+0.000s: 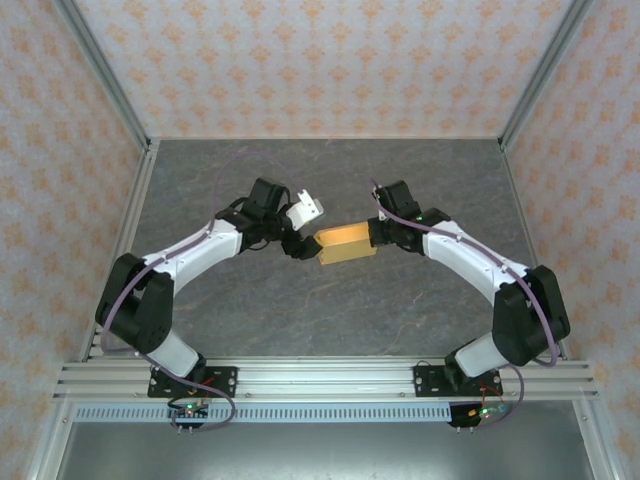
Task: Fold the paper box
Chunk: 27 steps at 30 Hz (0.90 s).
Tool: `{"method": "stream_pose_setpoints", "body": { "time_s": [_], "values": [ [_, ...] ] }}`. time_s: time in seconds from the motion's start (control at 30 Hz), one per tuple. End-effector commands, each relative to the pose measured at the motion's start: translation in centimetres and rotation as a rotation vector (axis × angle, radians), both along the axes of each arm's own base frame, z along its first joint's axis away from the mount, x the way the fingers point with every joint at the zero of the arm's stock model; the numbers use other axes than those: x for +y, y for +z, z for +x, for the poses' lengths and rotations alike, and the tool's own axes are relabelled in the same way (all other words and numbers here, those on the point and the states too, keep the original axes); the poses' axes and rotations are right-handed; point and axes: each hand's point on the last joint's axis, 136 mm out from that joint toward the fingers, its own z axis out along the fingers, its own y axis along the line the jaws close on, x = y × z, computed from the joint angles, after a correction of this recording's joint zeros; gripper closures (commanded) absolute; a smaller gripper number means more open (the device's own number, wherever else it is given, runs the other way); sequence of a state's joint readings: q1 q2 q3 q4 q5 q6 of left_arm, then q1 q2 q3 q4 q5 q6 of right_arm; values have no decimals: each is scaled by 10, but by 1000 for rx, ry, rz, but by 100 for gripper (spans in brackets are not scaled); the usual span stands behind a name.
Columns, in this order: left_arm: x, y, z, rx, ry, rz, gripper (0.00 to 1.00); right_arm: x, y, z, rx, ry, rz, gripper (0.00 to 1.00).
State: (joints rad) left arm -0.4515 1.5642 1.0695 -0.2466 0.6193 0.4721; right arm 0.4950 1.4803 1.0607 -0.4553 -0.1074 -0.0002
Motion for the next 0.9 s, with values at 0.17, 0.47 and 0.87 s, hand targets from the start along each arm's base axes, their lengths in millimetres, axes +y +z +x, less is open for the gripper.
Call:
{"method": "stream_pose_setpoints", "body": {
  "time_s": [0.17, 0.47, 0.87],
  "values": [
    [17, 21, 1, 114, 308, -117, 30, 1, -2, 2, 20, -9, -13, 100],
    [10, -4, -15, 155, 346, 51, 38, 2, 0, 2, 17, -9, -8, 100],
    [6, -10, 4, 154, 348, 166, 59, 2, -1, 2, 19, -6, -9, 100]
  ]
}}
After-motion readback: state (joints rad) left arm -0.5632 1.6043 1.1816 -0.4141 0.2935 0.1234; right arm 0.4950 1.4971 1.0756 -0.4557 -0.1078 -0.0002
